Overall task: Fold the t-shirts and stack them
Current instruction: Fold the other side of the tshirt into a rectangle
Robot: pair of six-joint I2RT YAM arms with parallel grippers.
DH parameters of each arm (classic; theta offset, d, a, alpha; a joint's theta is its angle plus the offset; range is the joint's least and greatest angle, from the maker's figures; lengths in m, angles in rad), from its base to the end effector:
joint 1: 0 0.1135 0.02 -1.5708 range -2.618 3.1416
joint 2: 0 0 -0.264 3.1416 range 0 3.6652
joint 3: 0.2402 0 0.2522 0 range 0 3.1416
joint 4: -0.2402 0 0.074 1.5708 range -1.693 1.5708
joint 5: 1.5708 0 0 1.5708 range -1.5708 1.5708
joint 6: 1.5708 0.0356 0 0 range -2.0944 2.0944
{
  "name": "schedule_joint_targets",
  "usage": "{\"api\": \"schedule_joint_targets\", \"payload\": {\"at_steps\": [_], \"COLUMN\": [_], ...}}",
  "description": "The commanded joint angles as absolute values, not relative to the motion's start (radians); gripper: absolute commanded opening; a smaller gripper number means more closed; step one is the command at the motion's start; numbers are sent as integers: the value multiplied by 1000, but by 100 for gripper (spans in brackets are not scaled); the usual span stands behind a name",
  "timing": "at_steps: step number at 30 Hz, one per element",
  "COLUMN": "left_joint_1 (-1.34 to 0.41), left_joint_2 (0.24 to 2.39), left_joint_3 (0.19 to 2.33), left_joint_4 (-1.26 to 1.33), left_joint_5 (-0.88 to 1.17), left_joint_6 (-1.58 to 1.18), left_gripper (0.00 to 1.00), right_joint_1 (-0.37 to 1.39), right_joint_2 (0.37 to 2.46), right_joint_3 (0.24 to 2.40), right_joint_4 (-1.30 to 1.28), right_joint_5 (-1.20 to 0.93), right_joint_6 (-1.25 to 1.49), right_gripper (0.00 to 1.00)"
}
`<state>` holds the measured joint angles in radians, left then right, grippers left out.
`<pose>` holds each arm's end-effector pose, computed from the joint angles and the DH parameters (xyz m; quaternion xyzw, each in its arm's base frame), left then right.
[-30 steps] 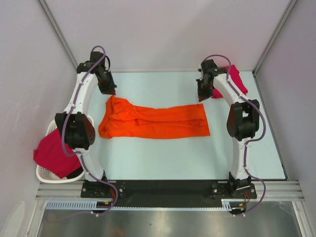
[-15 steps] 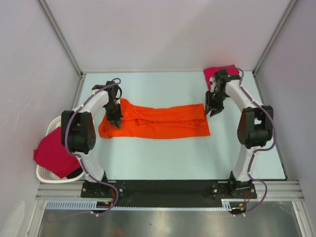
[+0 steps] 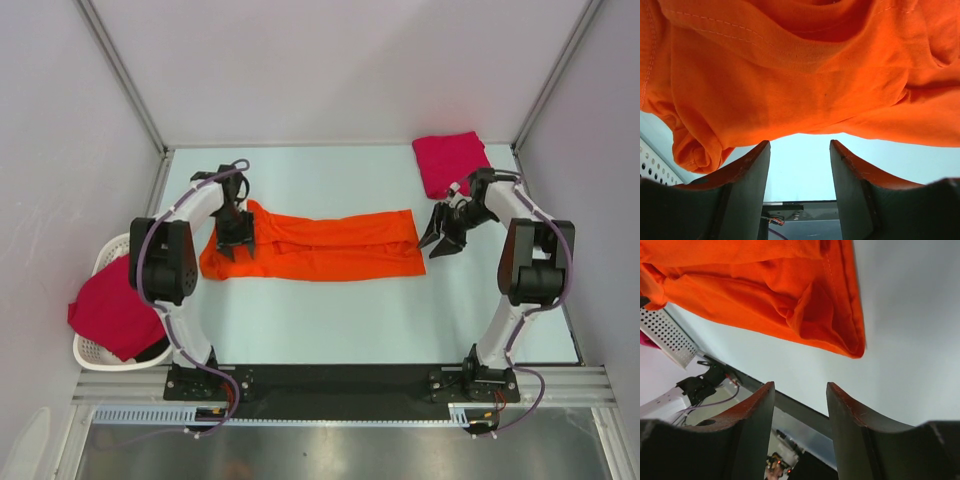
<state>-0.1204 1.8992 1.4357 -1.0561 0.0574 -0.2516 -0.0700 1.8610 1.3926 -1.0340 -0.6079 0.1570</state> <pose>0.3539 -0.0449 0.1981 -0.0648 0.9972 -0.0329 0.0198 0.3488 -0.0041 0.2064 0.0978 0.9486 0.3002 0.0196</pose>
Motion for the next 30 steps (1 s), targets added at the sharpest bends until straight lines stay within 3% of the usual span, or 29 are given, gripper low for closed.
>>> {"api": "schedule_joint_targets", "payload": {"at_steps": [1,22,24,26,28,30], "left_joint_1": [-129,-140,-140,-140,-140,-140], "left_joint_2": [1920,1942,1942,1942,1942,1942], "left_joint_3": [1471,1470,1471,1473,1474,1473], "left_joint_4": [-1048,-1046,-1049,-1049,-1051,-1052], "left_joint_5": [71,80,81,81,78,75], "left_joint_6": [-222,-206,-206,-204,-201,-199], "left_gripper": [57,59,59,59,59,58], "right_joint_1": [-75,64,66,64,66,67], "right_joint_2": [1907,2080,2088,2094,2088,2088], "right_joint_3": [1397,1540,1546,1560,1566,1574], "right_joint_4": [-1003,-1011,-1002,-1009,-1009,-1011], "right_joint_5": [-700,-517,-509,-505,-488,-460], "right_joint_6": [150,124,127,126,127,130], "right_gripper": [50,46,41,28,0,0]}}
